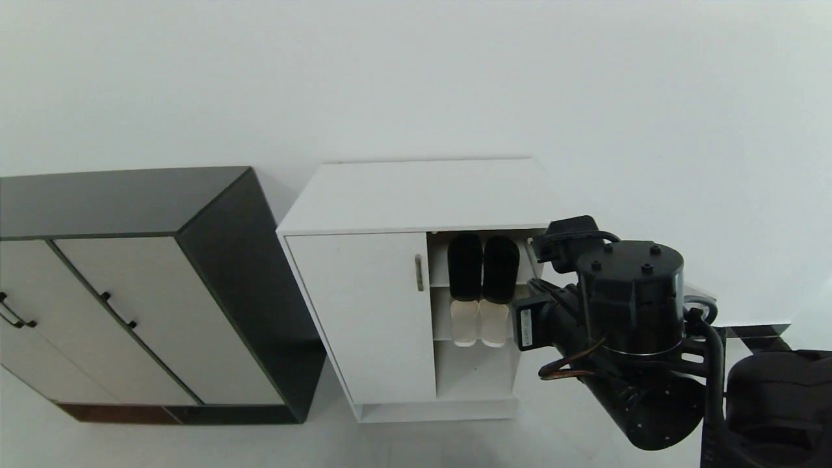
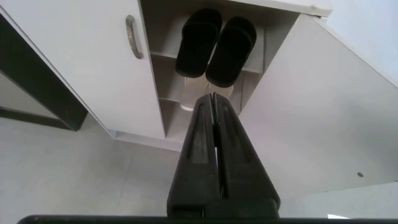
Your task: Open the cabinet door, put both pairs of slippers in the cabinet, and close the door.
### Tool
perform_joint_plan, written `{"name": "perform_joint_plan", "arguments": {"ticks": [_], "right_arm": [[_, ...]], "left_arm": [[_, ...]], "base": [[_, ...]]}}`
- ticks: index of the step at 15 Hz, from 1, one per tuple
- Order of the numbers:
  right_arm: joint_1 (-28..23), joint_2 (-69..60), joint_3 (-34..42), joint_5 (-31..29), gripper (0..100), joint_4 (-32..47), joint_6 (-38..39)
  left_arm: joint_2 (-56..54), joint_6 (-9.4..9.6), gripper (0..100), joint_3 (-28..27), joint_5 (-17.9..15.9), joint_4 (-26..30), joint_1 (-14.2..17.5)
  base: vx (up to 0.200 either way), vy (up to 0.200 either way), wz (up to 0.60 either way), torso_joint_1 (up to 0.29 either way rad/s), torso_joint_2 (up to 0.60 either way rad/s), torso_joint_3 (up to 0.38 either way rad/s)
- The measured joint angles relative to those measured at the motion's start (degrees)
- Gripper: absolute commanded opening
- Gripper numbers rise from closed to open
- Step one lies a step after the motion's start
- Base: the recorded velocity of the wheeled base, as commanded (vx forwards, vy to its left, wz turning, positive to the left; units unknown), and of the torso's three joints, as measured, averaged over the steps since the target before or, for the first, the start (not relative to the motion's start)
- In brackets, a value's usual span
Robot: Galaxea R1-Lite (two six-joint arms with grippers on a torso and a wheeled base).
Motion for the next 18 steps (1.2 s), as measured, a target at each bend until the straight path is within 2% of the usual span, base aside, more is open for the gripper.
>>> {"name": "perform_joint_plan", "arguments": {"ticks": [6, 9, 12, 14, 16, 18], "right_arm": [[-0.7, -0.1, 0.4, 0.0, 0, -0.1, -1.2], [-3.1, -0.3, 0.5, 0.5, 0, -0.1, -2.9], [-7.7, -0.5, -1.3, 9.1, 0, 0.2, -3.7], [-13.3, 0.5, -5.4, 14.8, 0, 1.0, -3.7], [-18.0, 3.0, -10.4, 18.8, 0, 2.0, -3.3], [-21.4, 5.6, -14.3, 20.9, 0, 2.2, -3.0]], "left_arm": [[0.0, 0.00, 0, 0.0, 0.0, 0.0, 0.0], [0.0, 0.02, 0, 0.0, 0.0, 0.0, 0.0], [0.0, 0.02, 0, 0.0, 0.0, 0.0, 0.0], [0.0, 0.00, 0, 0.0, 0.0, 0.0, 0.0], [0.0, 0.00, 0, 0.0, 0.0, 0.0, 0.0], [0.0, 0.00, 0, 0.0, 0.0, 0.0, 0.0]], "base": [[0.000, 0.000, -0.60, 0.010, 0.00, 0.004], [0.000, 0.000, 0.00, 0.000, 0.00, 0.000], [0.000, 0.000, 0.00, 0.000, 0.00, 0.000], [0.000, 0.000, 0.00, 0.000, 0.00, 0.000], [0.000, 0.000, 0.00, 0.000, 0.00, 0.000], [-0.200, 0.000, 0.00, 0.002, 0.00, 0.005]]}}
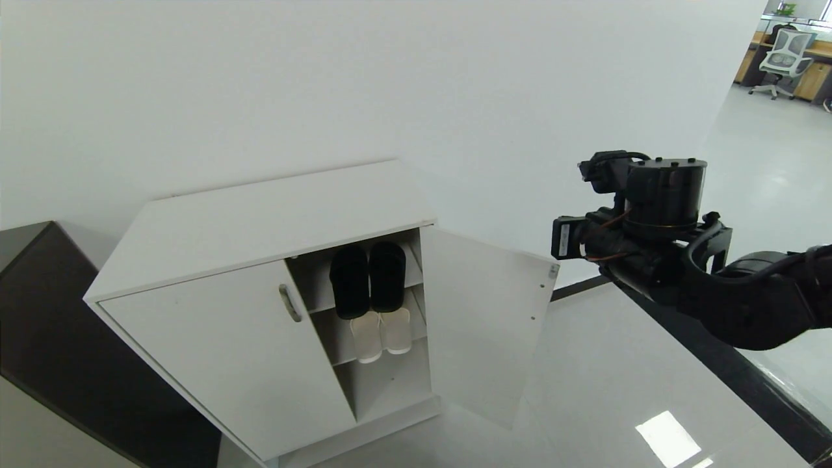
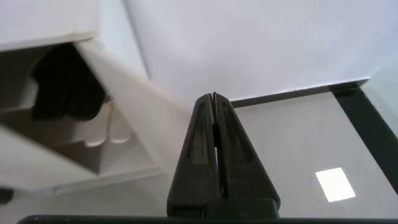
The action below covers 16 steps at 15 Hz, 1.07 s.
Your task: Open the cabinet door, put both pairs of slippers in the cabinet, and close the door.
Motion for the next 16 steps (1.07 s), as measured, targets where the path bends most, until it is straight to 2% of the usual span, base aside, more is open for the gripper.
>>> {"name": "perform_joint_plan", "arguments": {"ticks": [1, 8, 16], "right_arm": [[-1.3, 1.7, -1.9, 0.5, 0, 0.0, 0.0], [-5.6, 12.3, -11.8, 1.7, 0, 0.1, 1.5], [-7.1, 20.4, -16.8, 1.8, 0, 0.1, 2.0]], "left_arm": [[0.0, 0.00, 0, 0.0, 0.0, 0.0, 0.0], [0.0, 0.00, 0, 0.0, 0.1, 0.0, 0.0], [0.0, 0.00, 0, 0.0, 1.5, 0.0, 0.0]], "base": [[-0.200, 0.000, 0.00, 0.002, 0.00, -0.002], [0.000, 0.000, 0.00, 0.000, 0.00, 0.000], [0.000, 0.000, 0.00, 0.000, 0.00, 0.000]]}}
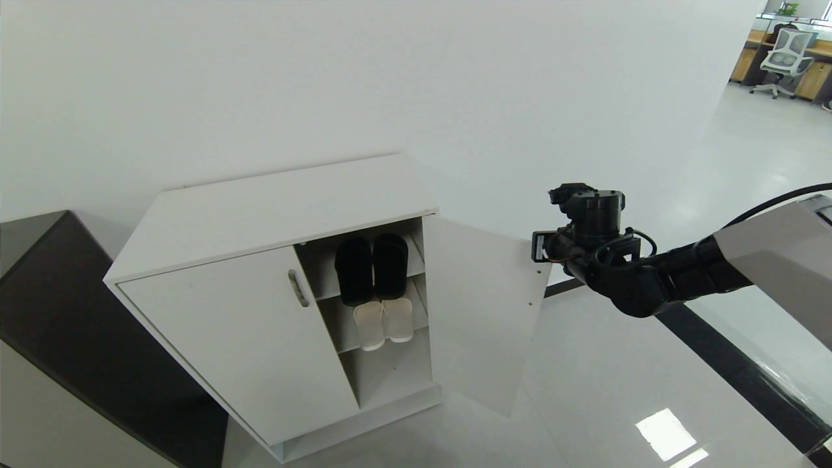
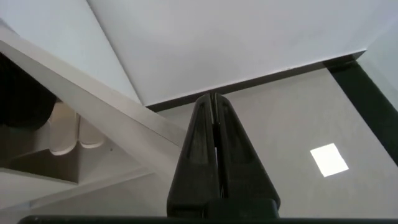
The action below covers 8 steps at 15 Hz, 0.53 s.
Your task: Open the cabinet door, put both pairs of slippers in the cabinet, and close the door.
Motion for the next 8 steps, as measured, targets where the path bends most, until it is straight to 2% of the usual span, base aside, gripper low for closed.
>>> {"name": "perform_joint_plan", "arguments": {"ticks": [5, 8], "right_arm": [[0.4, 0.1, 0.9, -0.1, 0, 0.0, 0.0], [2.2, -2.1, 4.5, -0.3, 0, -0.1, 0.1]], "left_arm": [[0.0, -0.06, 0, 0.0, 0.1, 0.0, 0.0], [0.0, -0.06, 0, 0.0, 0.1, 0.0, 0.0]], "base": [[0.000, 0.000, 0.00, 0.000, 0.00, 0.000], [0.000, 0.000, 0.00, 0.000, 0.00, 0.000]]}}
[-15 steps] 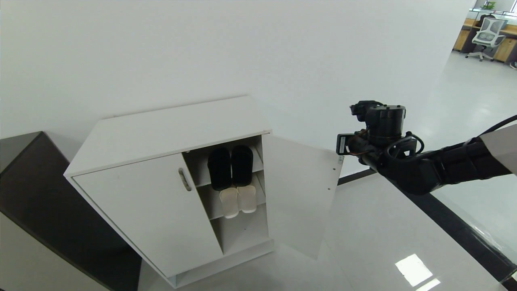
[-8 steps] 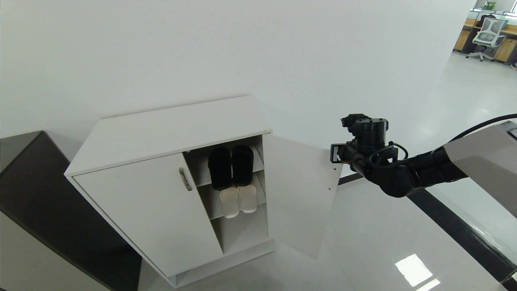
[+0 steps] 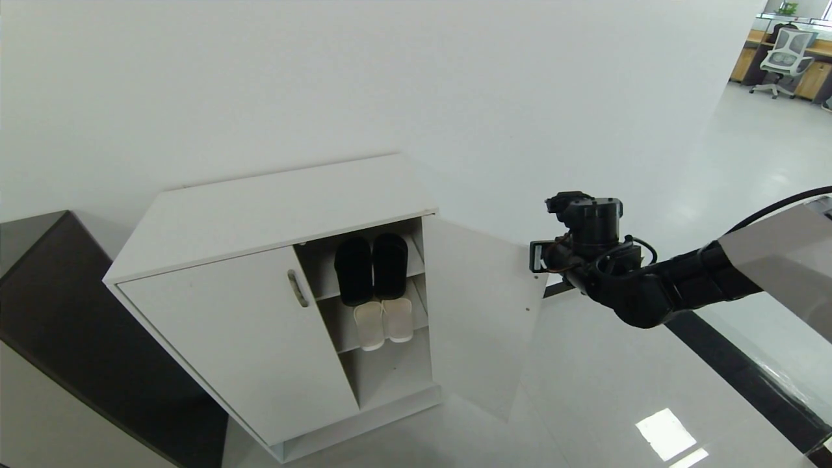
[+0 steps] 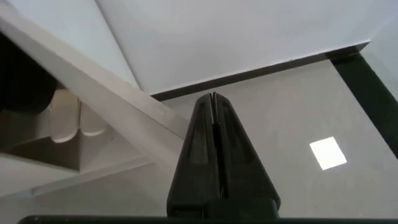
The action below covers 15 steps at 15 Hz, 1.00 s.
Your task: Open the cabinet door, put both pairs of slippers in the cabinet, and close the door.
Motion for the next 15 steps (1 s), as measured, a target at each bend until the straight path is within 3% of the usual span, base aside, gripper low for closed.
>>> {"name": "perform_joint_plan", "arguments": {"ticks": [6, 12, 15], "right_arm": [[10.4, -9.6, 13.0, -0.4, 0, -1.7, 0.0], [8.9, -7.2, 11.3, -0.2, 0, -2.4, 3.0], [11.3, -4.7, 10.8, -0.1, 0, -2.4, 3.3]], "left_arm": [[0.0, 0.00, 0, 0.0, 0.0, 0.0, 0.0], [0.0, 0.00, 0, 0.0, 0.0, 0.0, 0.0], [0.0, -0.02, 0, 0.0, 0.0, 0.0, 0.0]], "base": [[0.000, 0.000, 0.00, 0.000, 0.00, 0.000], [0.000, 0.000, 0.00, 0.000, 0.00, 0.000], [0.000, 0.000, 0.00, 0.000, 0.00, 0.000]]}}
